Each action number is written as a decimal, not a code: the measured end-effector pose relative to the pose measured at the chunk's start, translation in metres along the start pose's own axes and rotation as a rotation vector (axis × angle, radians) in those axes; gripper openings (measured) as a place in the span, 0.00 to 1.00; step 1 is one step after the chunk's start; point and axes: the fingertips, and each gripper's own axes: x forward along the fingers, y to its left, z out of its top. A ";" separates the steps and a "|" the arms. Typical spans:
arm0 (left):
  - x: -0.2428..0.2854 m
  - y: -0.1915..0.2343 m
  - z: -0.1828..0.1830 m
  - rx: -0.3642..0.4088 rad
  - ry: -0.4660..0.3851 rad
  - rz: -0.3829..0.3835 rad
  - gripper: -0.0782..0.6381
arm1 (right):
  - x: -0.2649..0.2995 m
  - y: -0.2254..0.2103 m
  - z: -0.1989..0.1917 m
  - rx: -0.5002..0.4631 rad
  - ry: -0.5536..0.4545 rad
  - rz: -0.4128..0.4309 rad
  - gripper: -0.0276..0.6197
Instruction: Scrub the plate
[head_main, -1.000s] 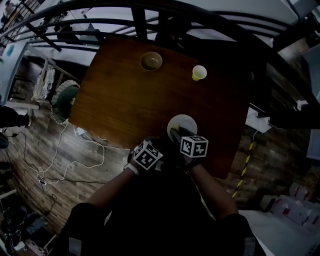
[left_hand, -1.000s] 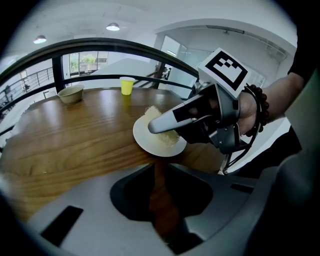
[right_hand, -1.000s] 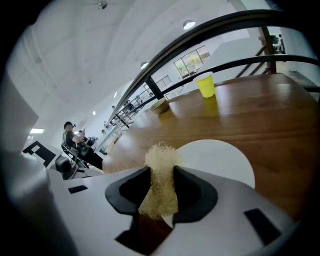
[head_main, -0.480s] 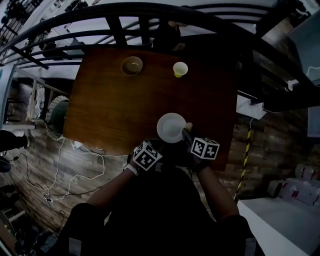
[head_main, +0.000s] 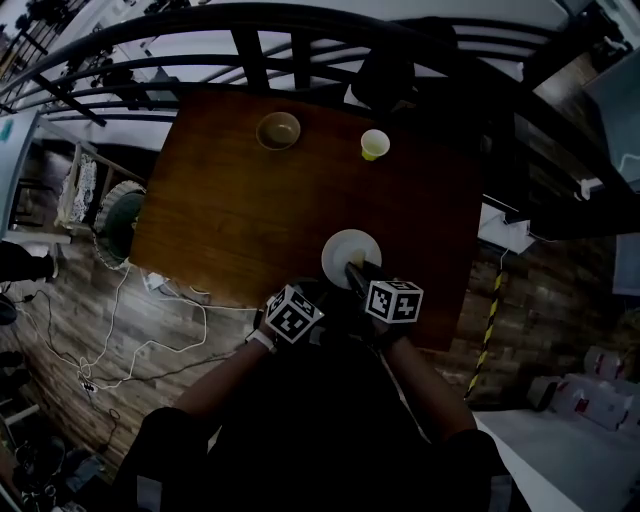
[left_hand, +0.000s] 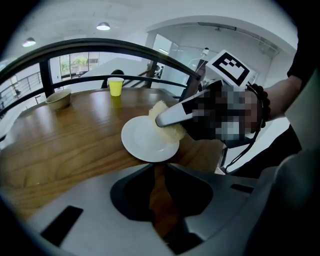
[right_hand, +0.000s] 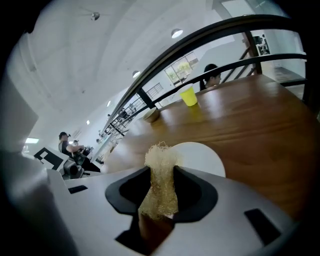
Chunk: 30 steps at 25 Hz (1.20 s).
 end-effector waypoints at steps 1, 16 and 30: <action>-0.002 0.002 -0.001 -0.009 -0.004 0.007 0.21 | 0.006 0.008 -0.003 -0.019 0.017 0.014 0.27; -0.013 0.017 -0.018 -0.059 -0.008 0.018 0.21 | 0.031 0.024 -0.016 -0.054 0.081 0.025 0.27; 0.006 -0.012 -0.004 0.044 0.024 -0.037 0.21 | -0.028 -0.043 -0.008 0.096 -0.059 -0.082 0.27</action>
